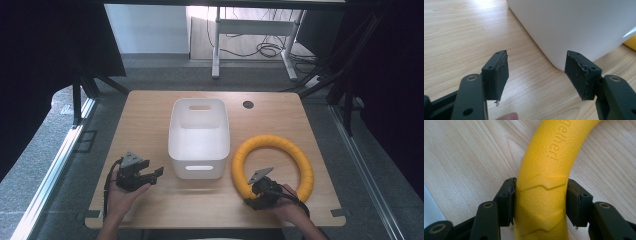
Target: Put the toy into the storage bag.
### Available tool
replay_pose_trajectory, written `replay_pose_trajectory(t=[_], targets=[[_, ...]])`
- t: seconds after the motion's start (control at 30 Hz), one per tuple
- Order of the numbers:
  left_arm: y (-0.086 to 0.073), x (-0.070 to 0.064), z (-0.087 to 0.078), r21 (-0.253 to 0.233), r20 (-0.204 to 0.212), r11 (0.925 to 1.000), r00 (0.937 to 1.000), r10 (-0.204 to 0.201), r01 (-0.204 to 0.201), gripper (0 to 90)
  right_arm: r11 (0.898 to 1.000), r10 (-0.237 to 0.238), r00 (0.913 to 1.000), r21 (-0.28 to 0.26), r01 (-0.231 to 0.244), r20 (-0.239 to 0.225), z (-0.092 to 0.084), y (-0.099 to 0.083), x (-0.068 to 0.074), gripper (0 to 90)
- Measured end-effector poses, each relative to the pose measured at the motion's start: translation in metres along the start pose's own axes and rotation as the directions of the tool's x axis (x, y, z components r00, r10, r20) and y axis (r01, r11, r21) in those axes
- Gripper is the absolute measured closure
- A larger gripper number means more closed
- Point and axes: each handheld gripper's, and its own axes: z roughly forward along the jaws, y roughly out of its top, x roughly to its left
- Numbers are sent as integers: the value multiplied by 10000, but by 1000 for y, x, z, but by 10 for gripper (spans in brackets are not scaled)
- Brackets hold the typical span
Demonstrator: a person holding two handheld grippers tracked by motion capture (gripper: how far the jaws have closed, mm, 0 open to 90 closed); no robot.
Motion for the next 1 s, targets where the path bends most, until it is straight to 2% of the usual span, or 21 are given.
replay_pose_trajectory(t=[0.17, 0.23, 0.3, 0.33, 0.37, 0.4, 0.47, 0.5, 0.53, 0.57, 0.6, 0.63, 0.7, 0.73, 0.77, 0.83, 0.87, 0.9, 0.93, 0.97, 1.0], targets=[[0, -1, 2, -68, -23, 10000, 10000, -13, 13, 361, 9998, -133, 9998, 158, 136, -155, 0, 3, -2, 488], [1, 0, 1, -170, -36, 9998, 10000, -60, 60, 360, 9995, 172, 9974, -253, -190, -694, -5, 1, -10, 494], [1, 0, 0, -198, -16, 9998, 10000, -98, 98, 361, 9978, 381, 9950, -508, -429, -926, -9, 0, -13, 495], [1, 2, 0, -267, 16, 9994, 9998, -212, 212, 360, 9901, 766, 9861, -1057, -927, -1476, -21, 0, -22, 497], [1, 2, 0, -267, 16, 9994, 9998, -212, 212, 361, 9901, 766, 9861, -1057, -927, -1476, -21, 0, -22, 497], [0, 3, 0, -312, 8, 9990, 9995, -315, 315, 361, 9752, 1066, 9741, -1703, -1416, -1994, -36, -1, -31, 498], [0, 5, 0, -347, 30, 9986, 9992, -404, 404, 361, 9629, 1199, 9643, -2087, -1709, -2363, -46, -2, -38, 498], [0, 5, 0, -347, 30, 9986, 9992, -404, 404, 361, 9629, 1199, 9643, -2087, -1709, -2363, -46, -2, -38, 498], [0, 6, -1, -382, 60, 9980, 9987, -500, 502, 361, 9354, 1443, 9450, -2712, -2271, -2936, -64, -4, -50, 500], [0, 7, -2, -403, 97, 9978, 9985, -530, 534, 361, 9208, 1469, 9368, -3020, -2467, -3174, -72, -5, -56, 500], [0, 7, -2, -403, 97, 9978, 9985, -530, 534, 361, 9208, 1469, 9368, -3020, -2467, -3174, -72, -5, -56, 500], [1, 7, -2, -443, 111, 9974, 9983, -567, 571, 361, 8867, 1580, 9183, -3569, -2937, -3631, -87, -7, -67, 502], [1, 7, -2, -484, 147, 9970, 9981, -605, 611, 361, 8593, 1590, 9050, -3961, -3236, -3945, -100, -8, -76, 503], [1, 7, -2, -484, 147, 9970, 9981, -605, 611, 361, 8382, 1583, 8970, -4240, -3431, -4128, -108, -8, -81, 504], [2, 7, -2, -470, 156, 9970, 9980, -607, 614, 361, 8382, 1583, 8970, -4240, -3431, -4128, -108, -8, -81, 504], [3, 6, 0, -465, 197, 9969, 9978, -625, 634, 361, 8044, 1471, 8914, -4725, -3600, -4287, -124, -7, -88, 505], [3, 6, 0, -465, 197, 9969, 9978, -625, 634, 361, 8044, 1471, 8914, -4725, -3600, -4287, -124, -7, -88, 505], [3, 6, 2, -455, 224, 9968, 9977, -647, 657, 361, 7862, 1387, 8865, -4952, -3695, -4414, -131, -5, -92, 506], [3, 6, 2, -455, 224, 9968, 9977, -647, 657, 361, 7862, 1387, 8865, -4952, -3695, -4414, -131, -5, -92, 506], [3, 6, 3, -437, 229, 9971, 9978, -617, 626, 361, 7727, 1363, 8812, -5080, -3805, -4527, -137, -2, -94, 506], [3, 6, 3, -437, 229, 9971, 9978, -617, 626, 361, 7687, 1323, 8800, -5133, -3817, -4563, -139, -1, -95, 506]])
